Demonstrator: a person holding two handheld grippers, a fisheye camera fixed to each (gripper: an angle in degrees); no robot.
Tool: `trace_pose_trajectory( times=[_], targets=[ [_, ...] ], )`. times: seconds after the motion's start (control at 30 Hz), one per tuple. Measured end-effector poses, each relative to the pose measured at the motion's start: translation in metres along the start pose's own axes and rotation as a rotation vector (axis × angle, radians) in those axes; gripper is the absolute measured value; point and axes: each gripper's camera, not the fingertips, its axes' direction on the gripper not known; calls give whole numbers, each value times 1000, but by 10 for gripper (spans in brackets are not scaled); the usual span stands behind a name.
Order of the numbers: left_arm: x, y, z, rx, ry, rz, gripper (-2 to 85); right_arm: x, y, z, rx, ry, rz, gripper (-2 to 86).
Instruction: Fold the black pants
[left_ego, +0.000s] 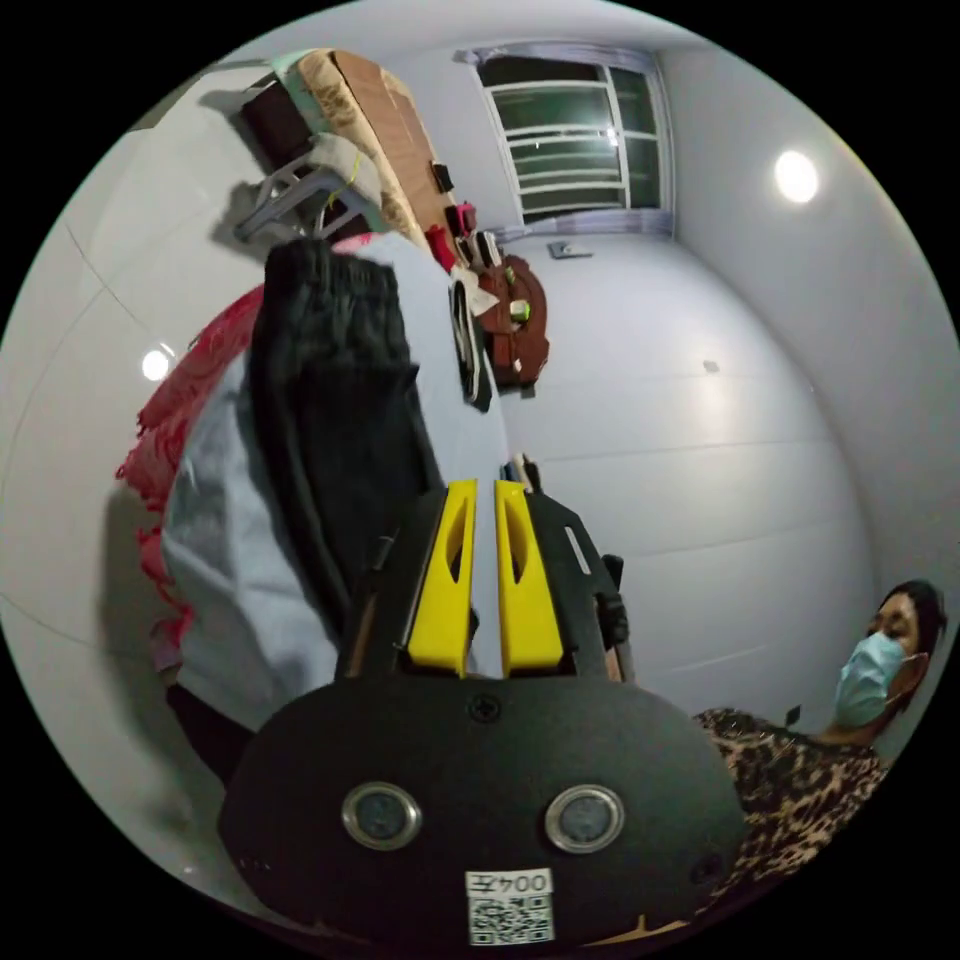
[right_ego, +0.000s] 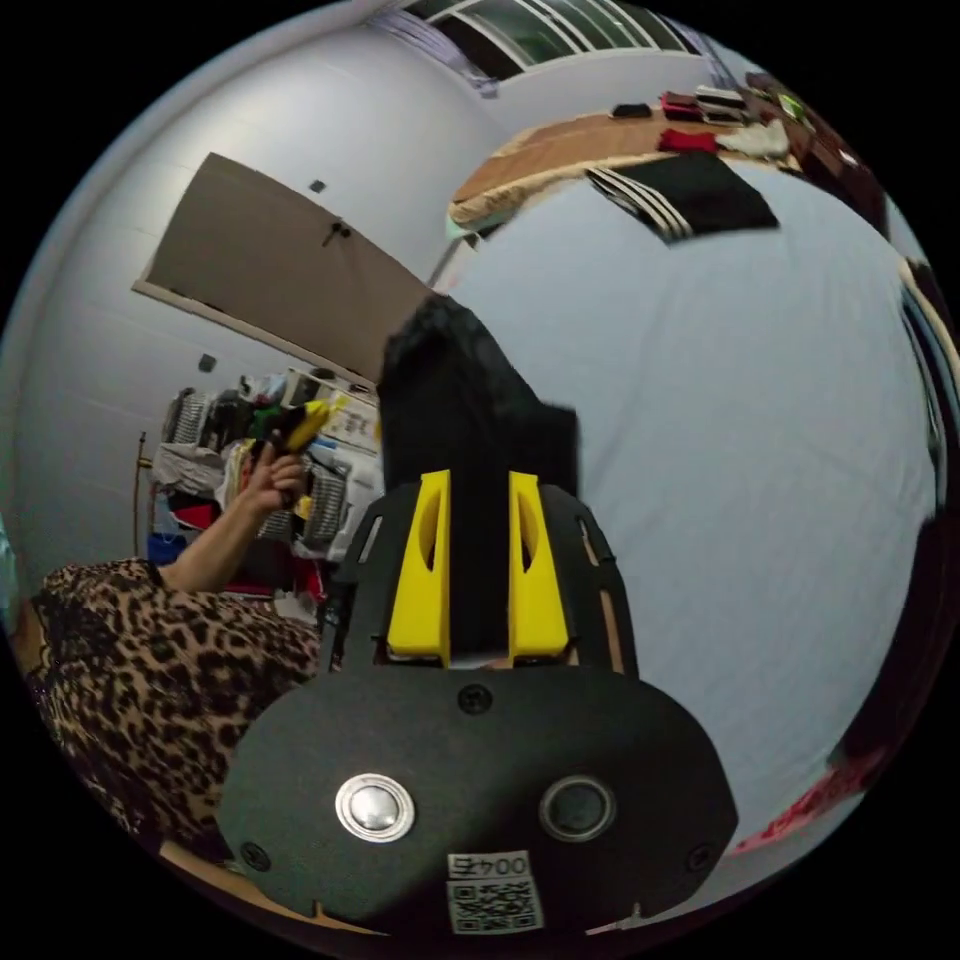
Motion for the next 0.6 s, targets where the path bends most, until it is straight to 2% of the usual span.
trace_pose_trajectory(
  times=[0.07, 0.17, 0.27, 0.37, 0.6],
  targets=[
    [1, 48, 21, -26, -42, -38, 41, 58, 75, 6, -16, -1, 91, 100],
    [5, 100, 37, 24, -72, -102, 60, 113, 148, 10, -6, -62, 173, 106],
    [22, 121, 43, 100, -183, -66, 87, 149, 183, 13, 23, -172, 198, 116],
    [37, 107, 45, 136, -306, -16, 113, 165, 188, 21, 0, -176, 167, 131],
    [48, 18, 26, 221, -415, -19, 139, 192, 204, 39, -61, -220, 262, 141]
  ],
)
